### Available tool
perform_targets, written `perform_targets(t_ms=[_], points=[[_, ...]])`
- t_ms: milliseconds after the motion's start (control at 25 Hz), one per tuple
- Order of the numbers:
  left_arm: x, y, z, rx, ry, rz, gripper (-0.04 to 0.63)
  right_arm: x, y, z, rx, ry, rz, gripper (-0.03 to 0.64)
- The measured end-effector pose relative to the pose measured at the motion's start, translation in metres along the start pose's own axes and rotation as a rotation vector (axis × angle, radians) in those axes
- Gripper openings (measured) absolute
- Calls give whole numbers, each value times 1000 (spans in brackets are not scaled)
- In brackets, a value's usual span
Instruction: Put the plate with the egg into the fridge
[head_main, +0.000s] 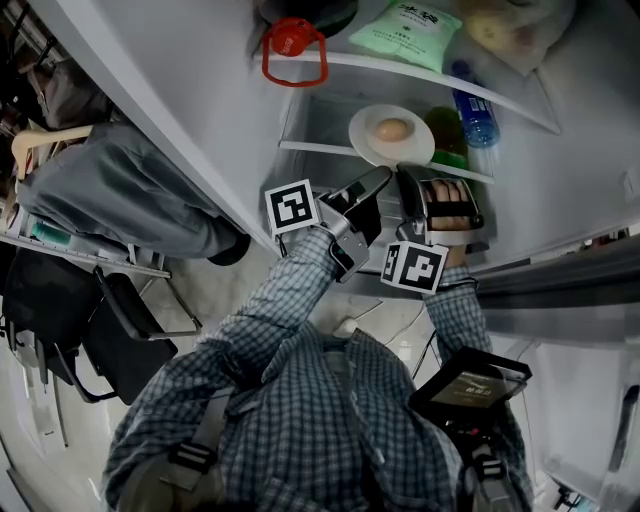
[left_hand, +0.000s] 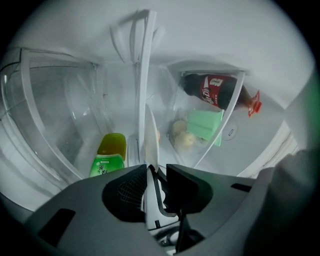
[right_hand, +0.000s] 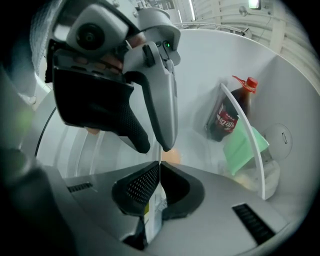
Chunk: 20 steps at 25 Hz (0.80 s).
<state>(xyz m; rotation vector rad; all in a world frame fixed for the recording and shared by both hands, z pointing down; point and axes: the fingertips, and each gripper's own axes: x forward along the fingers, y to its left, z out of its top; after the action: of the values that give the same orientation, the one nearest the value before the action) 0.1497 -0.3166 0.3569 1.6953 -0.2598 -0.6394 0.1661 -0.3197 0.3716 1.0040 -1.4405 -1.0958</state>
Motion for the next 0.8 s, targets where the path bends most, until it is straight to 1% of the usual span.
perform_targets(t_ms=[160, 520, 800], points=[[-11, -1, -14, -10, 14, -15, 103, 4, -2, 0, 5, 0, -1, 17], [-28, 0, -31, -5, 32, -9, 103, 8, 1, 1, 14, 2, 11, 17], [-31, -2, -37, 19, 62, -7, 103, 6, 0, 1, 79, -9, 19, 18]])
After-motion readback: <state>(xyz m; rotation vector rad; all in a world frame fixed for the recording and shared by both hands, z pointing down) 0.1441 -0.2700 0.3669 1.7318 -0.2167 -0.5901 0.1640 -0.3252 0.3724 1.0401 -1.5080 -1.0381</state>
